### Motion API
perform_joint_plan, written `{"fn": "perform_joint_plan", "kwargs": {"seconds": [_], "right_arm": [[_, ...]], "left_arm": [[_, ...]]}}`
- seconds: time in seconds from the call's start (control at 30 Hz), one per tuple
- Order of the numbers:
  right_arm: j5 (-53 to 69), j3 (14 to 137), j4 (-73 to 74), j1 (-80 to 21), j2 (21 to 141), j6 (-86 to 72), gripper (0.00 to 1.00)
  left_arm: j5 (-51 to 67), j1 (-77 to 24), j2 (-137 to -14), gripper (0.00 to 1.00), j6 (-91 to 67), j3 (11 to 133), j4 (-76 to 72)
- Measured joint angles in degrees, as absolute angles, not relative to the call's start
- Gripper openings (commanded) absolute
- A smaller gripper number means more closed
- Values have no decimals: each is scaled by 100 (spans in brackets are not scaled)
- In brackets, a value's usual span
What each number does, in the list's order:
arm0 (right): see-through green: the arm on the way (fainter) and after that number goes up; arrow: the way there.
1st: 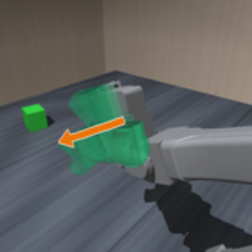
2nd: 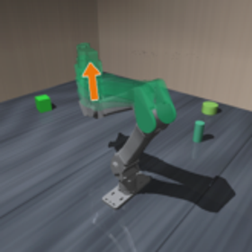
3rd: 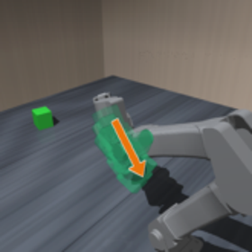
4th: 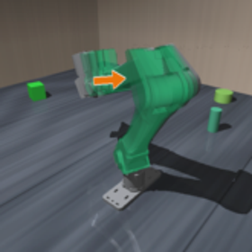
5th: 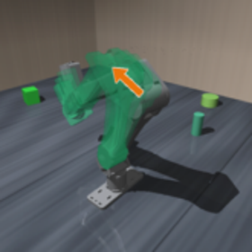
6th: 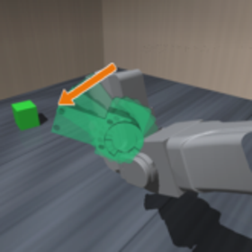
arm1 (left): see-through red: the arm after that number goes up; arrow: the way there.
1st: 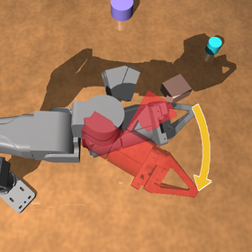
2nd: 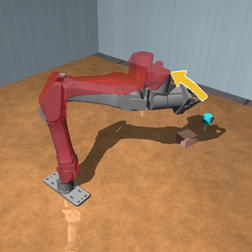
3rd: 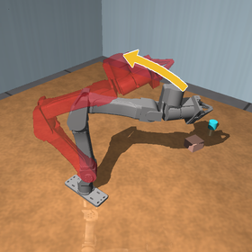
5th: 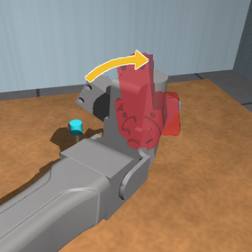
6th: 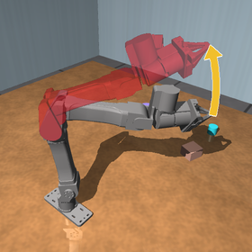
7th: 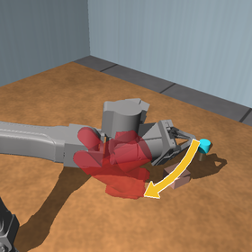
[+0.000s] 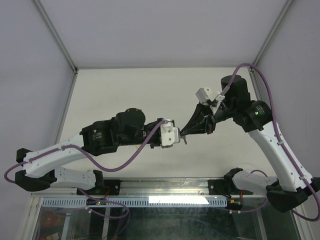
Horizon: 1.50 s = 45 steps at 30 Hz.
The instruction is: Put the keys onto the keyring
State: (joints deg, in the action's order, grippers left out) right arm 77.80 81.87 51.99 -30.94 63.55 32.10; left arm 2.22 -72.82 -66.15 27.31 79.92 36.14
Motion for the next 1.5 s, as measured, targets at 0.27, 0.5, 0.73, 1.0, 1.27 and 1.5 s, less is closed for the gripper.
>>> {"fn": "perform_joint_plan", "kwargs": {"seconds": [0.27, 0.5, 0.73, 1.0, 1.27, 1.5], "right_arm": [[7675, 8197, 5374, -3094, 6348, 3304, 0], [7107, 7996, 4880, -3094, 6058, 2880, 0], [5754, 7478, 3850, -3087, 5395, 1898, 0], [4849, 7380, 3728, -3089, 5122, 1282, 0], [4591, 7131, 3474, -3089, 4880, 1007, 18], [4412, 6759, 2615, -3089, 4810, 16, 29]], "left_arm": [[126, -7282, -6615, 0, 2753, 7992, 3688], [-305, -7319, -6702, 0, 2746, 8020, 3675], [-1288, -7395, -6772, 0, 2617, 7787, 3017], [-2198, -7308, -6479, 0, 2705, 7323, 2703], [-2246, -7306, -6182, 0, 2834, 7091, 2449], [-2220, -7306, -5905, 0, 3148, 6541, 2051]]}}
